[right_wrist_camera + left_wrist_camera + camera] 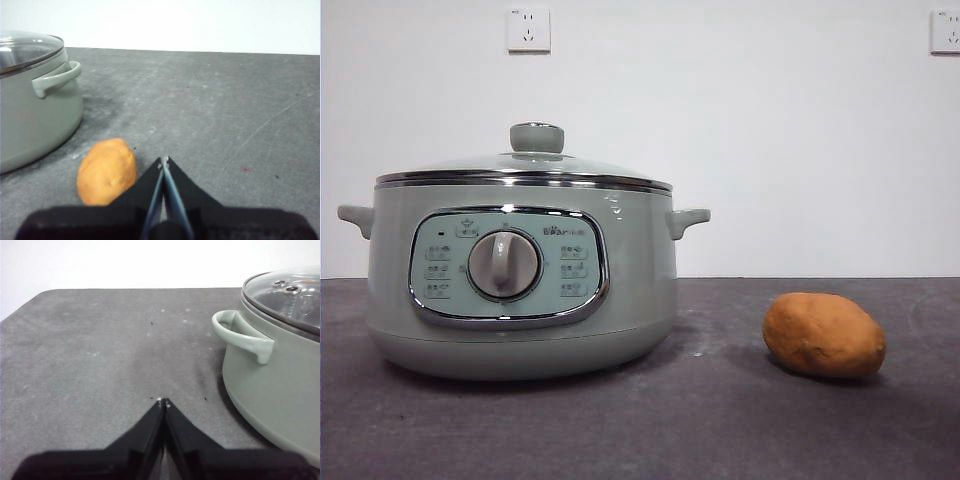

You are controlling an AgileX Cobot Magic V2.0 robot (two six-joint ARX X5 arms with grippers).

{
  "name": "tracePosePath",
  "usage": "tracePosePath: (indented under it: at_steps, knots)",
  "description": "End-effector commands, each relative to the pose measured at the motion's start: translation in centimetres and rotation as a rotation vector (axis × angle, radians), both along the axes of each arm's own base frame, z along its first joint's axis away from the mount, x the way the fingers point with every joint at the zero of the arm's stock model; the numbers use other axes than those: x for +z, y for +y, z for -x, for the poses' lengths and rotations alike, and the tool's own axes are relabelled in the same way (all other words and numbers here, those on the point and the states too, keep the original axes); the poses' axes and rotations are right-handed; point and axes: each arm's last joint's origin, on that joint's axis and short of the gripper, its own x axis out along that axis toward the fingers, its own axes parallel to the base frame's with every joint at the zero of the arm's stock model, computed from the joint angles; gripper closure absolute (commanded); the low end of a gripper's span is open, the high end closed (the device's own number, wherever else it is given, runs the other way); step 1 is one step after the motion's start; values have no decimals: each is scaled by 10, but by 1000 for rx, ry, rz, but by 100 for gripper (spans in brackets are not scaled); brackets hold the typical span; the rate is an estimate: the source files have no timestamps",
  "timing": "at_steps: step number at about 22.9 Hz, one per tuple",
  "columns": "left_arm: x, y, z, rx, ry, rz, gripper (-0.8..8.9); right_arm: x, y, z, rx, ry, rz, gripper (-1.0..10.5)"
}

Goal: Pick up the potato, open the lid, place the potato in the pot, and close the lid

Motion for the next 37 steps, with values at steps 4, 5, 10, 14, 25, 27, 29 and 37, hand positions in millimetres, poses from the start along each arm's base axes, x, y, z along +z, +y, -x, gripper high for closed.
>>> tracePosePath:
  at_steps: [4, 5, 10, 14, 25, 27, 29, 37]
  knots:
    - [-5, -1, -1, -6, 8, 103, 815, -4, 0, 0, -21, 65, -146, 946]
    - [-5, -1, -1, -8, 7, 182, 815, -4, 0, 0, -33, 88, -217, 946]
    - [-4, -3, -1, -28, 18, 412, 815, -4, 0, 0, -70, 162, -442, 946]
    - [-4, -3, -1, -30, 17, 423, 815, -4, 0, 0, -76, 174, -481, 946]
    - [11, -9, 1, -252, -21, 446, 819, 18, 0, 3, -64, 124, -503, 957]
    - [19, -9, 4, -247, -2, 447, 819, 26, 0, 4, -64, 123, -522, 957]
    - [28, -9, 8, -243, 16, 449, 819, 35, -1, 5, -65, 127, -527, 957]
    - [74, -10, 22, -284, -5, 439, 819, 84, 0, 2, -68, 150, -521, 957]
